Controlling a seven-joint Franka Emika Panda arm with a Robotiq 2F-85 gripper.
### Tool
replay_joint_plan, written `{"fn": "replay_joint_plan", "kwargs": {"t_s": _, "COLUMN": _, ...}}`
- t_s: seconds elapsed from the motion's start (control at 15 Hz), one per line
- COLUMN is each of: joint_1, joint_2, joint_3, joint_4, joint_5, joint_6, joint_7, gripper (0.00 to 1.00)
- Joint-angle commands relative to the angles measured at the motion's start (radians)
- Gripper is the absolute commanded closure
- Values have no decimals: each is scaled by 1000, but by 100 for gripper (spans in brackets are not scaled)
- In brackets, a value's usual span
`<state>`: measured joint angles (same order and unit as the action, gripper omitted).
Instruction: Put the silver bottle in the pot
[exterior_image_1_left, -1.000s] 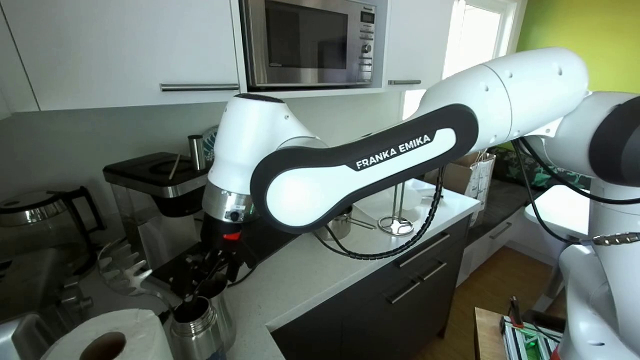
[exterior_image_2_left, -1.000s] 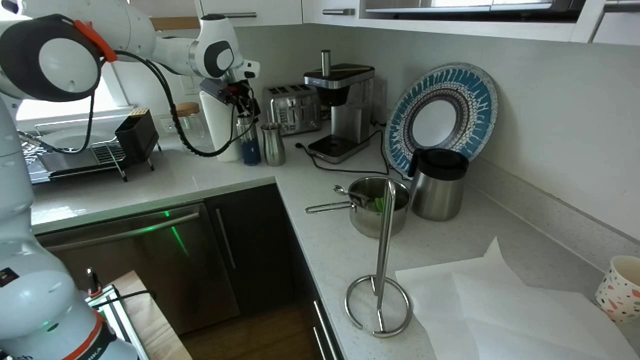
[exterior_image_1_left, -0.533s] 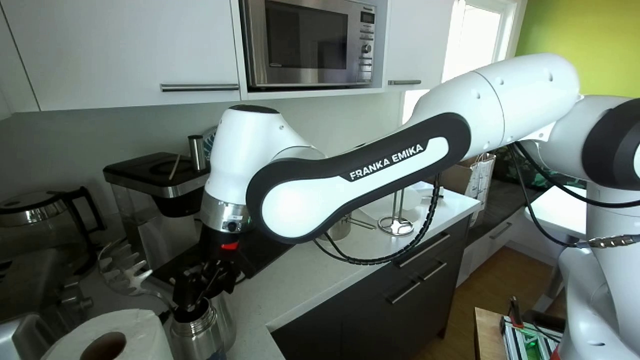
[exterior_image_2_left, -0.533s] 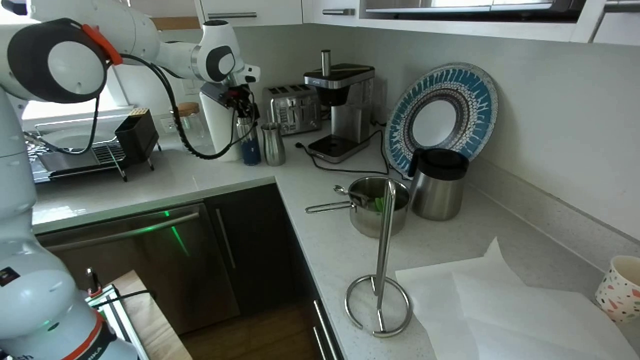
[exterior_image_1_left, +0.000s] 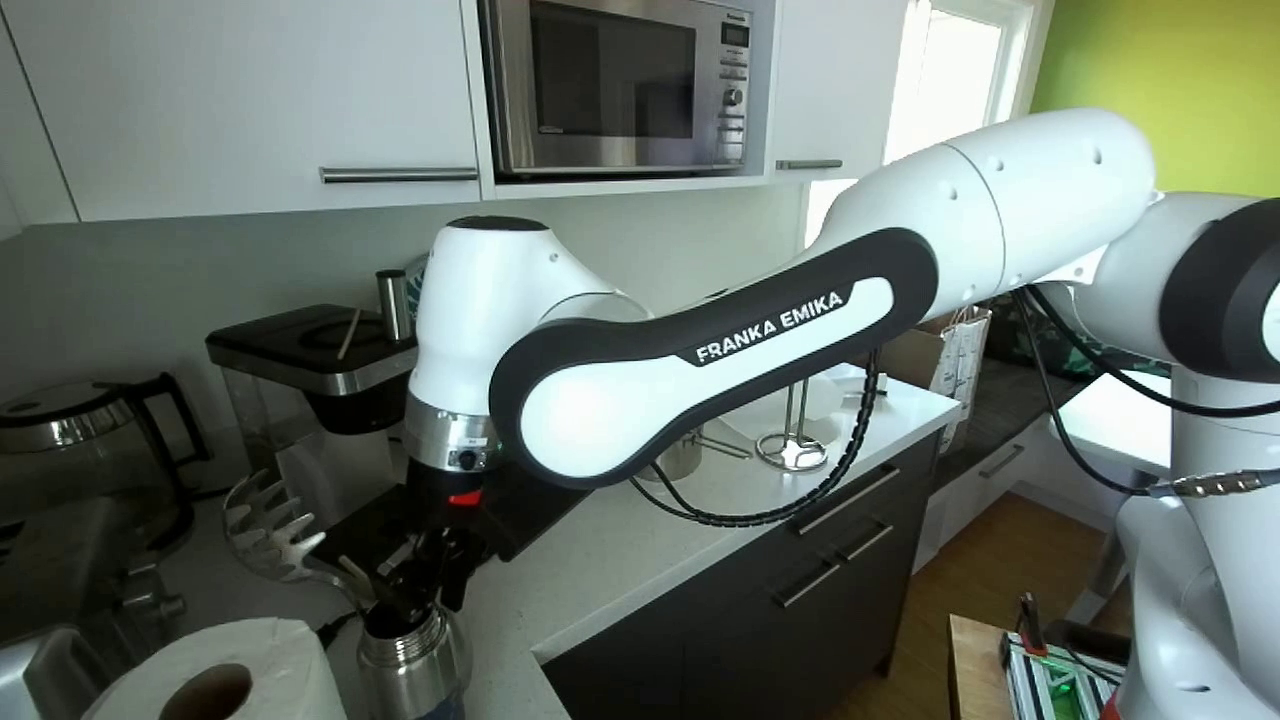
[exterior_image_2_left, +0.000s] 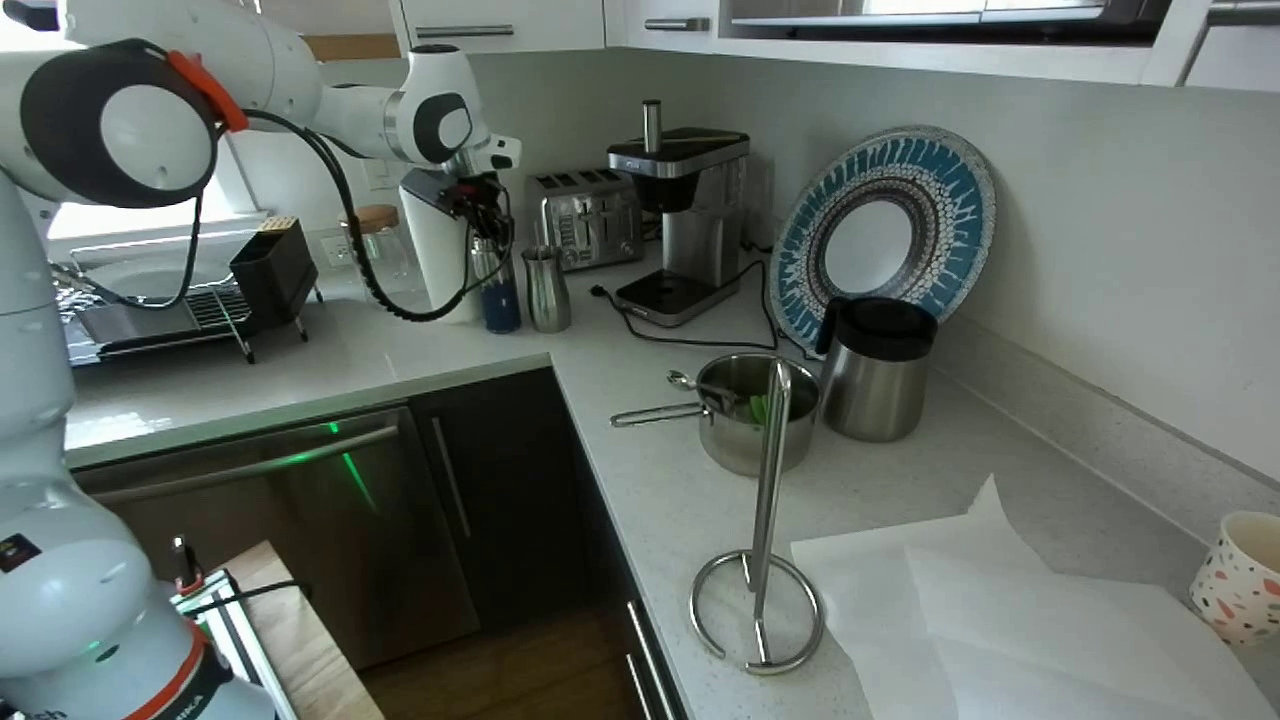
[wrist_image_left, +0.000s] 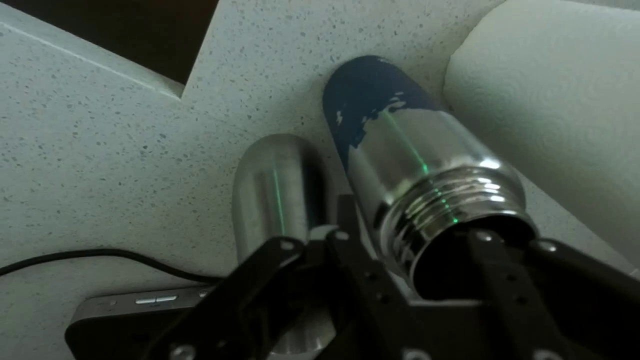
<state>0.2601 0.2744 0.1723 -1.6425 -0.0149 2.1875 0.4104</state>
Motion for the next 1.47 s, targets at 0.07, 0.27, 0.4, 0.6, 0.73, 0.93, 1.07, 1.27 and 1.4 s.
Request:
{"fn": "replay_joint_plan", "kwargs": {"t_s": 0.07, "joint_1": 23, "joint_2": 10, "joint_3": -10, "joint_4": 40, "joint_5": -44, "joint_6": -83, "joint_7": -11, "gripper": 96}}
{"fn": "replay_joint_plan", "kwargs": {"t_s": 0.27, "joint_1": 25, "joint_2": 9, "joint_3": -8, "joint_4": 52, "joint_5": -72, "joint_6": -154, "joint_7": -51, "gripper": 97}}
{"fn": "replay_joint_plan", "kwargs": {"t_s": 0.4, "joint_1": 20, "joint_2": 8, "joint_3": -7, "joint_4": 67, "joint_5": -68, "joint_6": -170, "joint_7": -70, "gripper": 96}}
{"fn": "replay_joint_plan", "kwargs": {"t_s": 0.6, "joint_1": 9, "joint_2": -4, "joint_3": -16, "joint_4": 85, "joint_5": -80, "joint_6": -192, "joint_7": -105, "gripper": 96}}
{"fn": "replay_joint_plan", "kwargs": {"t_s": 0.73, "joint_1": -2, "joint_2": -8, "joint_3": -29, "joint_4": 109, "joint_5": -87, "joint_6": -192, "joint_7": -128, "gripper": 96}}
{"fn": "replay_joint_plan", "kwargs": {"t_s": 0.93, "joint_1": -14, "joint_2": -7, "joint_3": -49, "joint_4": 144, "joint_5": -113, "joint_6": -212, "joint_7": -167, "gripper": 96}}
{"fn": "replay_joint_plan", "kwargs": {"t_s": 1.07, "joint_1": -37, "joint_2": -13, "joint_3": -45, "joint_4": 159, "joint_5": -78, "joint_6": -254, "joint_7": -255, "gripper": 96}}
{"fn": "replay_joint_plan", "kwargs": {"t_s": 1.27, "joint_1": -66, "joint_2": -17, "joint_3": -38, "joint_4": 180, "joint_5": -47, "joint_6": -323, "joint_7": -388, "gripper": 96}}
{"fn": "replay_joint_plan", "kwargs": {"t_s": 1.4, "joint_1": -77, "joint_2": -33, "joint_3": -47, "joint_4": 167, "joint_5": -80, "joint_6": -348, "joint_7": -453, "gripper": 96}}
